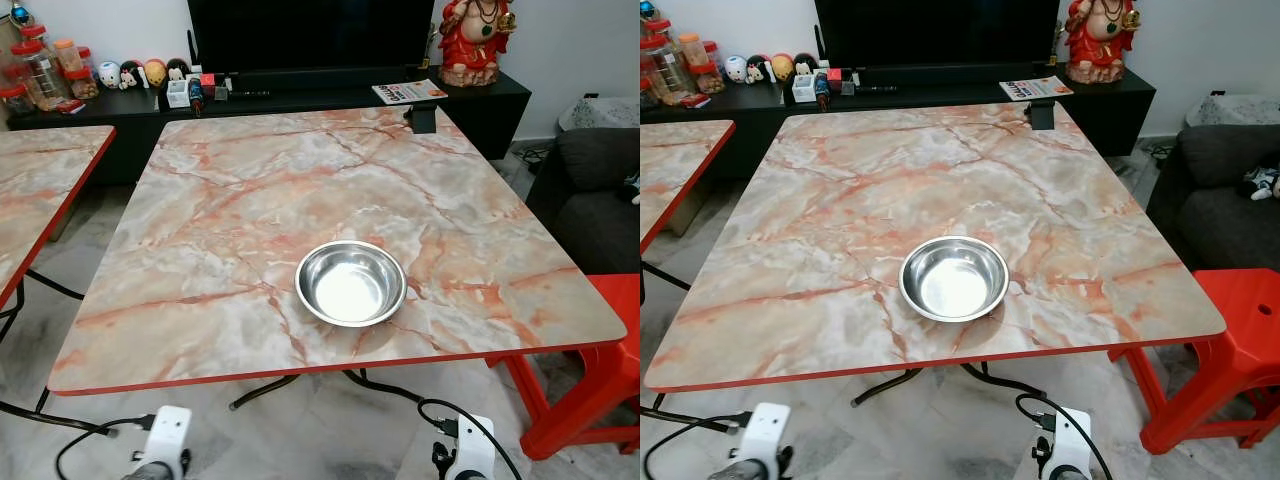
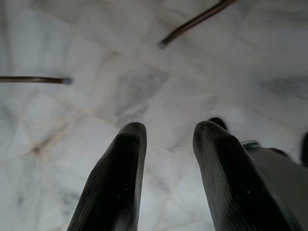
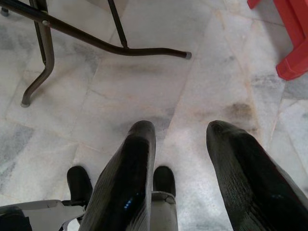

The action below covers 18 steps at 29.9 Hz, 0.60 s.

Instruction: Setting the table

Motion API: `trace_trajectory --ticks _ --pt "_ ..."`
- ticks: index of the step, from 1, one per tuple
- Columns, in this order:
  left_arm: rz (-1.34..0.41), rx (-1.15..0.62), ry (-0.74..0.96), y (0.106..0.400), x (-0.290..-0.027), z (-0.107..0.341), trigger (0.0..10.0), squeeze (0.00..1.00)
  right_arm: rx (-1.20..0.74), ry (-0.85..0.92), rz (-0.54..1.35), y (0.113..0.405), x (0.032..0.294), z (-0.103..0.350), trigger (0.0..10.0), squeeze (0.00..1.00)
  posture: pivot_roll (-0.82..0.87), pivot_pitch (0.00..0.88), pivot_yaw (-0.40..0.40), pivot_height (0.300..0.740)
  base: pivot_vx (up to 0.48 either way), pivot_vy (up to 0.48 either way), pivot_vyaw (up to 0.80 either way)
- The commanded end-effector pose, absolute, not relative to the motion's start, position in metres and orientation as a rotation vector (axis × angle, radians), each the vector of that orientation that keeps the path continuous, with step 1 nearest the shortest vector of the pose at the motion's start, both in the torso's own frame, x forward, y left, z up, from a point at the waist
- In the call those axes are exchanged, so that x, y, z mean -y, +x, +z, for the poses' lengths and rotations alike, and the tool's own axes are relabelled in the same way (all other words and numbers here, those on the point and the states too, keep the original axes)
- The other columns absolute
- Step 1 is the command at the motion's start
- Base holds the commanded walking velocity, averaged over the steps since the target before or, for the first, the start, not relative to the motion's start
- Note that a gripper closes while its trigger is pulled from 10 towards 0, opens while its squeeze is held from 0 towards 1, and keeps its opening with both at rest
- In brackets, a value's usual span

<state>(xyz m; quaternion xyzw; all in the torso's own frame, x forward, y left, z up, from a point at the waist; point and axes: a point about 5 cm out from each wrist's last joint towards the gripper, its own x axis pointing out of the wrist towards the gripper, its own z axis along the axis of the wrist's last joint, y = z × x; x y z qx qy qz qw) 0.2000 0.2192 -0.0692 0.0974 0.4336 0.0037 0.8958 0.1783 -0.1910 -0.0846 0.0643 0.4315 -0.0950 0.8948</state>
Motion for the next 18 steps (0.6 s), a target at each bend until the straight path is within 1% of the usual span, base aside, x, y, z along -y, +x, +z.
trace_trajectory --ticks 1,4,8,9,13,15,18 --pt "-0.012 -0.912 0.2 0.199 -0.217 -0.071 10.0 0.0 -0.893 0.14 -0.194 0.179 0.191 -0.084 10.0 0.0 -0.01 0.0 0.019 0.74 0.0 0.0 0.0" --pt "-0.008 -0.913 0.189 0.2 -0.21 -0.072 10.0 0.0 -0.893 0.128 -0.193 0.179 0.193 -0.084 10.0 0.0 -0.02 0.0 0.018 0.74 0.0 0.0 0.0" --pt "0.004 -0.934 0.162 0.195 -0.208 -0.075 10.0 0.0 -0.897 0.109 -0.179 0.178 0.194 -0.084 10.0 0.0 -0.02 0.0 0.017 0.74 0.0 0.0 0.0" --pt "0.005 -0.935 0.157 0.195 -0.207 -0.075 10.0 0.0 -0.898 0.108 -0.182 0.177 0.194 -0.085 10.0 0.0 -0.02 0.0 0.017 0.74 0.0 0.0 0.42" --pt "-0.003 -0.939 0.154 0.191 -0.205 -0.077 10.0 0.0 -0.902 0.098 -0.186 0.176 0.196 -0.085 10.0 0.0 -0.03 0.0 0.02 0.74 0.0 0.0 0.8" --pt "-0.009 -0.951 0.175 0.188 -0.206 -0.079 10.0 0.0 -0.909 0.116 -0.201 0.176 0.196 -0.085 10.0 0.0 -0.03 0.0 0.023 0.74 0.0 0.0 0.0" --pt "0.012 -0.957 0.155 0.185 -0.207 -0.08 10.0 0.0 -0.907 0.119 -0.193 0.177 0.195 -0.085 10.0 0.0 -0.03 0.0 0.026 0.74 0.0 0.0 0.0"
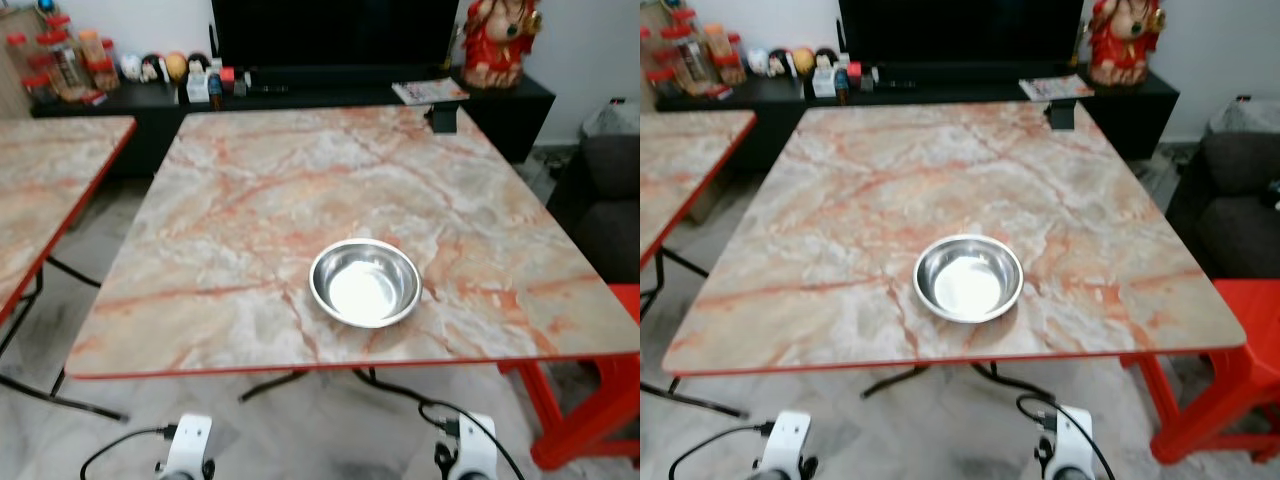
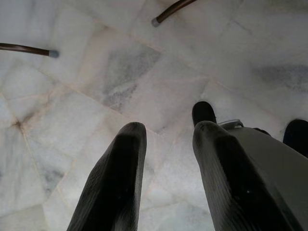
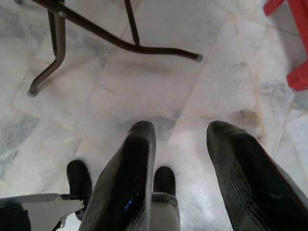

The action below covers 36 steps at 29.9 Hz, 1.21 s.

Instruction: Setting the table

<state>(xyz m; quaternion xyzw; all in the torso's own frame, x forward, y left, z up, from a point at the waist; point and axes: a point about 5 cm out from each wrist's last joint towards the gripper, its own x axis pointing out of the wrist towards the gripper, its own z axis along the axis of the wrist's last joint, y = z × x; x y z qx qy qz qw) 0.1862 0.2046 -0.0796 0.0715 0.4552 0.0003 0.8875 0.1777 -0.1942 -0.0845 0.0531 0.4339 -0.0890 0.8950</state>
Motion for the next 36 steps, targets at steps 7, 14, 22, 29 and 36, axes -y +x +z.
trace_trajectory --ticks 7,14,22,29,36 --pt "0.052 -0.966 0.153 0.183 -0.211 -0.081 10.0 0.0 -0.907 0.122 -0.191 0.177 0.195 -0.085 10.0 0.0 -0.02 0.0 0.018 0.74 0.0 0.244 0.0" --pt "0.069 -0.97 0.165 0.182 -0.214 -0.08 10.0 0.0 -0.916 0.1 -0.176 0.176 0.192 -0.086 10.0 0.0 -0.02 0.0 0.024 0.74 0.0 0.445 0.19" --pt "0.079 -0.967 0.161 0.183 -0.216 -0.08 10.0 0.0 -0.913 0.135 -0.207 0.175 0.193 -0.086 10.0 0.0 -0.02 0.0 0.032 0.74 0.0 0.48 0.2" --pt "0.083 -0.971 0.164 0.182 -0.218 -0.08 10.0 0.0 -0.912 0.141 -0.217 0.175 0.194 -0.086 10.0 0.0 -0.02 0.0 0.033 0.74 0.0 0.448 0.0" --pt "0.09 -0.97 0.165 0.182 -0.219 -0.079 10.0 0.0 -0.915 0.14 -0.211 0.174 0.193 -0.087 10.0 0.0 -0.02 0.0 0.033 0.74 0.0 0.449 0.0"
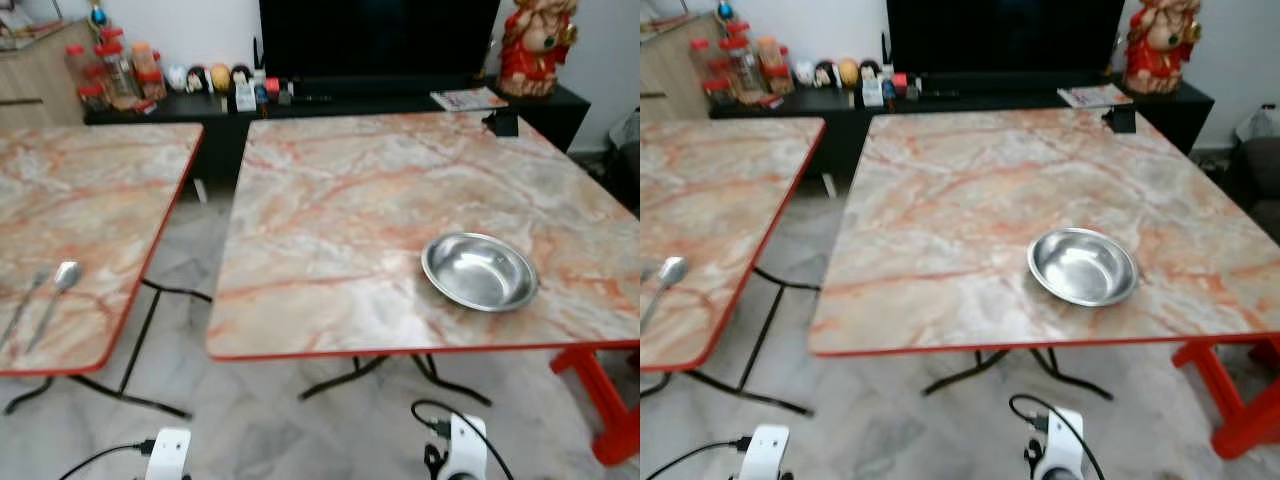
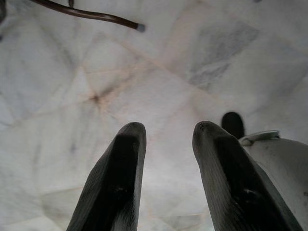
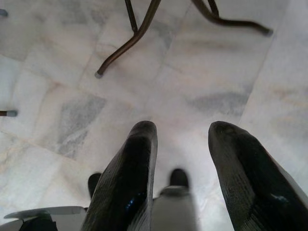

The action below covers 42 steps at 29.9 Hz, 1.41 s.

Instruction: Setting the table

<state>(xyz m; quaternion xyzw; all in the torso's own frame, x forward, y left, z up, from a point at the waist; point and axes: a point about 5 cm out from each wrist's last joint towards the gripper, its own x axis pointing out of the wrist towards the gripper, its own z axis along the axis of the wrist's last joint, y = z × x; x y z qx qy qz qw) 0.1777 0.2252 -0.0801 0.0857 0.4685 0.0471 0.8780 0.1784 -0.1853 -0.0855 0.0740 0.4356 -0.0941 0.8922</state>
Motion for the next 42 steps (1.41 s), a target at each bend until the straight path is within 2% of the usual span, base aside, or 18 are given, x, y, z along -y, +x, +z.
trace_trajectory --ticks 1,31,42 --pt "0.091 -0.969 0.165 0.182 -0.219 -0.079 10.0 0.0 -0.917 0.133 -0.205 0.174 0.193 -0.087 10.0 0.0 -0.02 0.0 0.033 0.74 0.0 0.454 0.0" --pt "0.086 -0.974 0.188 0.181 -0.224 -0.079 10.0 0.0 -0.895 0.13 -0.168 0.181 0.184 -0.084 10.0 0.0 -0.01 0.0 0.047 0.74 0.0 0.456 0.06" --pt "0.086 -0.946 0.187 0.193 -0.221 -0.074 10.0 0.0 -0.899 0.145 -0.155 0.183 0.176 -0.084 10.0 0.0 0.06 0.0 -0.003 0.74 0.0 0.42 0.21"
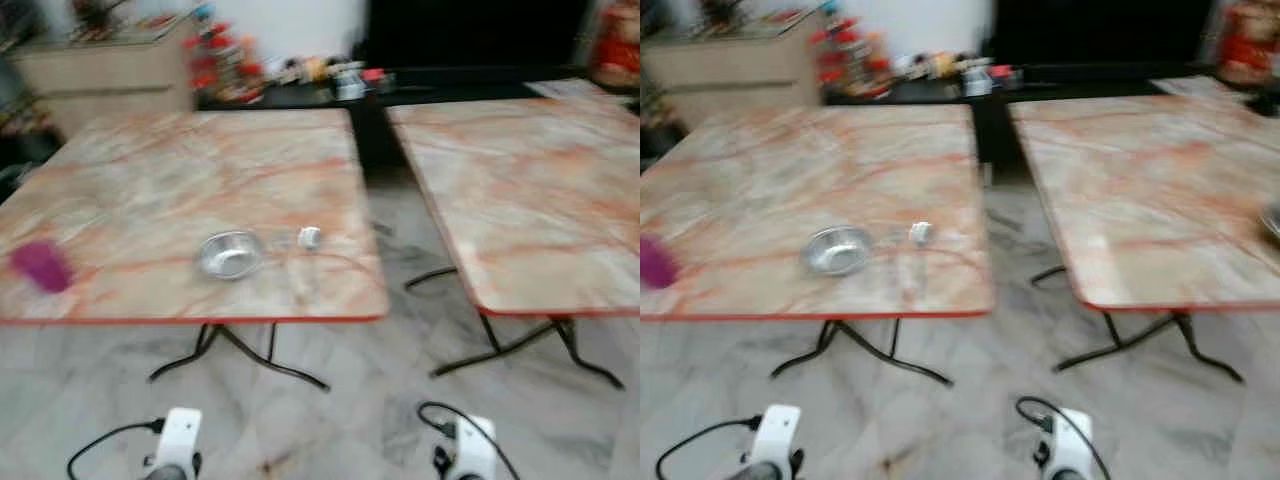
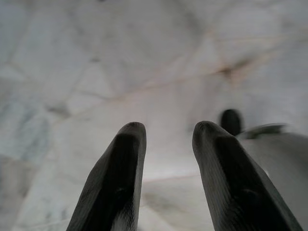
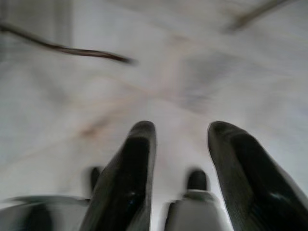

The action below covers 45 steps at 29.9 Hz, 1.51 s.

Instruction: Setting the table

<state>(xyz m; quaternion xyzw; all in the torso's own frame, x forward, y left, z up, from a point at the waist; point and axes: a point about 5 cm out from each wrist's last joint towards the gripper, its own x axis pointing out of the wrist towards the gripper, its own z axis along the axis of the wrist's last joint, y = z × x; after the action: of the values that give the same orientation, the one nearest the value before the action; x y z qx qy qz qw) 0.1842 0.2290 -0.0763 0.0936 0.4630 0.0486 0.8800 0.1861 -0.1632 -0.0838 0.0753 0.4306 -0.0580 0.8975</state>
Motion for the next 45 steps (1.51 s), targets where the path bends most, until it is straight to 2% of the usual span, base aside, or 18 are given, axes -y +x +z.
trace_trajectory --ticks 1,4,5,13,18,25,31,40,45 --pt "0.086 -0.946 0.187 0.193 -0.221 -0.074 10.0 0.0 -0.899 0.145 -0.155 0.183 0.176 -0.084 10.0 0.0 0.06 0.0 -0.003 0.74 0.0 0.368 0.0" --pt "0.09 -0.935 0.181 0.196 -0.219 -0.073 10.0 0.0 -0.9 0.139 -0.146 0.184 0.177 -0.084 10.0 0.0 0.07 0.0 -0.023 0.74 0.0 0.123 0.0" --pt "0.112 -0.94 0.153 0.192 -0.215 -0.075 10.0 0.0 -0.9 0.12 -0.131 0.185 0.18 -0.083 10.0 0.0 0.09 0.0 -0.067 0.74 0.0 0.0 0.0" --pt "0.145 -0.988 0.119 0.17 -0.213 -0.086 10.0 0.0 -0.902 0.096 -0.131 0.182 0.189 -0.083 10.0 0.0 0.11 0.0 -0.101 0.74 0.0 0.0 0.0" --pt "0.174 -0.974 0.093 0.171 -0.215 -0.085 10.0 0.0 -0.909 0.089 -0.129 0.179 0.19 -0.084 10.0 0.0 0.12 0.0 -0.117 0.74 0.0 0.0 0.0" --pt "0.178 -0.951 0.085 0.177 -0.214 -0.082 10.0 0.0 -0.909 0.091 -0.127 0.18 0.19 -0.084 10.0 0.0 0.11 0.0 -0.097 0.74 0.0 0.0 0.0" --pt "0.139 -0.933 0.099 0.186 -0.215 -0.078 10.0 0.0 -0.873 0.138 -0.156 0.189 0.184 -0.081 10.0 0.0 0.08 0.0 -0.042 0.74 0.0 0.0 0.0" --pt "0.118 -0.916 0.116 0.194 -0.214 -0.074 10.0 0.0 -0.889 0.111 -0.161 0.182 0.187 -0.083 10.0 0.0 0.05 0.0 -0.019 0.74 0.0 0.0 0.0" --pt "0.101 -0.92 0.121 0.195 -0.211 -0.074 10.0 0.0 -0.886 0.118 -0.181 0.182 0.189 -0.083 10.0 0.0 0.04 0.0 -0.008 0.74 0.0 0.0 0.58"
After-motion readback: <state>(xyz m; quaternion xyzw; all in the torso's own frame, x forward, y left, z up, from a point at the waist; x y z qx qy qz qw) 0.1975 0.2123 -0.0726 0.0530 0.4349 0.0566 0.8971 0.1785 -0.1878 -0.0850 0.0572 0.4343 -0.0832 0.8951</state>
